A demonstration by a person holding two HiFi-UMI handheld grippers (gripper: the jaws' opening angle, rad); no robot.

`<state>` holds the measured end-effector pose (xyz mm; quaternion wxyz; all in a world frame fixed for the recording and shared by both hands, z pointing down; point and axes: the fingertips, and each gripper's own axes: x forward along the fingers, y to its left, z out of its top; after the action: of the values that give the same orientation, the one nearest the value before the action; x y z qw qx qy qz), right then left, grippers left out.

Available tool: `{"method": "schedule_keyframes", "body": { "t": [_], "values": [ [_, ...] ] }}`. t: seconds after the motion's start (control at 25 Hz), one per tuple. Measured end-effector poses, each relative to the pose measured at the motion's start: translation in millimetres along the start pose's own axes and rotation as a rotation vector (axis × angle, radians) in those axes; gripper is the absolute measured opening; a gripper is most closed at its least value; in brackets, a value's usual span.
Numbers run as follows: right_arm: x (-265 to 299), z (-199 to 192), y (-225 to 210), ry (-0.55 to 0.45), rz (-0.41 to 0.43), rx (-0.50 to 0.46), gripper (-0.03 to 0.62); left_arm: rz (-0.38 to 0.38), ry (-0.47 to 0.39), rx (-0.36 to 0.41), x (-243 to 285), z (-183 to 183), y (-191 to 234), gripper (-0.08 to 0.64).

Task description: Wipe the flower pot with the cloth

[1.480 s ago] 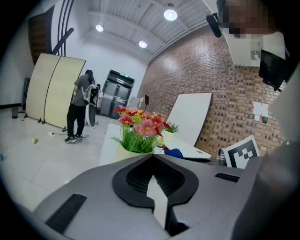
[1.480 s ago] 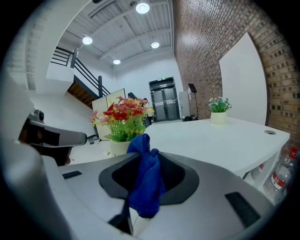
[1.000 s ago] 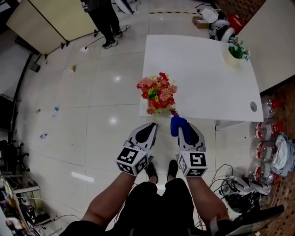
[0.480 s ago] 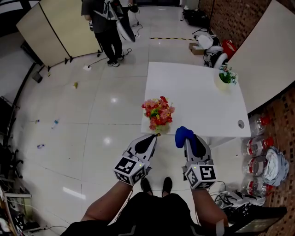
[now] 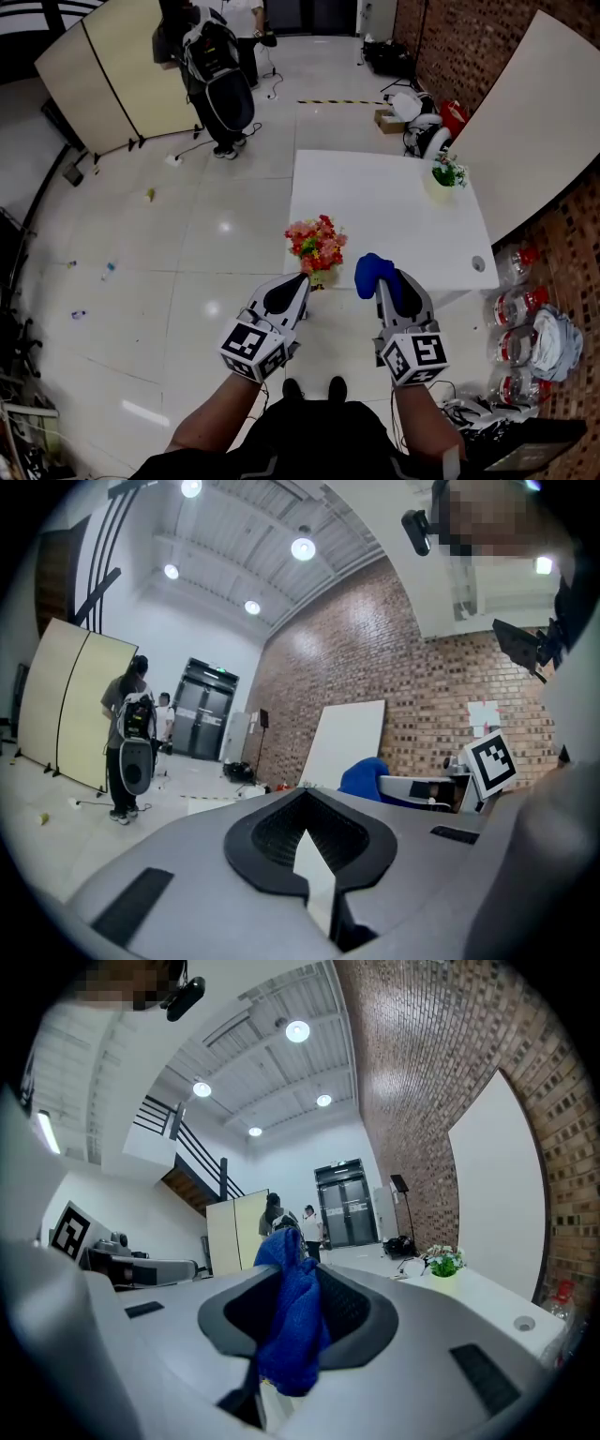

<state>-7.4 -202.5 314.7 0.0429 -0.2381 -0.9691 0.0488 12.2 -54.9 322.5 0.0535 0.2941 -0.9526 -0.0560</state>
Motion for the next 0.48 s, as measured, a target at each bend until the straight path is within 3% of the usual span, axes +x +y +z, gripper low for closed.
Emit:
{"method": "schedule_keyframes", "body": {
  "t": [0.48],
  "values": [
    [3.1, 3.2, -0.8, 0.019, -0.013, -0.009, 0.098, -0.002, -0.015, -0.002, -7.7, 8.7, 6.1, -0.003]
  ]
}}
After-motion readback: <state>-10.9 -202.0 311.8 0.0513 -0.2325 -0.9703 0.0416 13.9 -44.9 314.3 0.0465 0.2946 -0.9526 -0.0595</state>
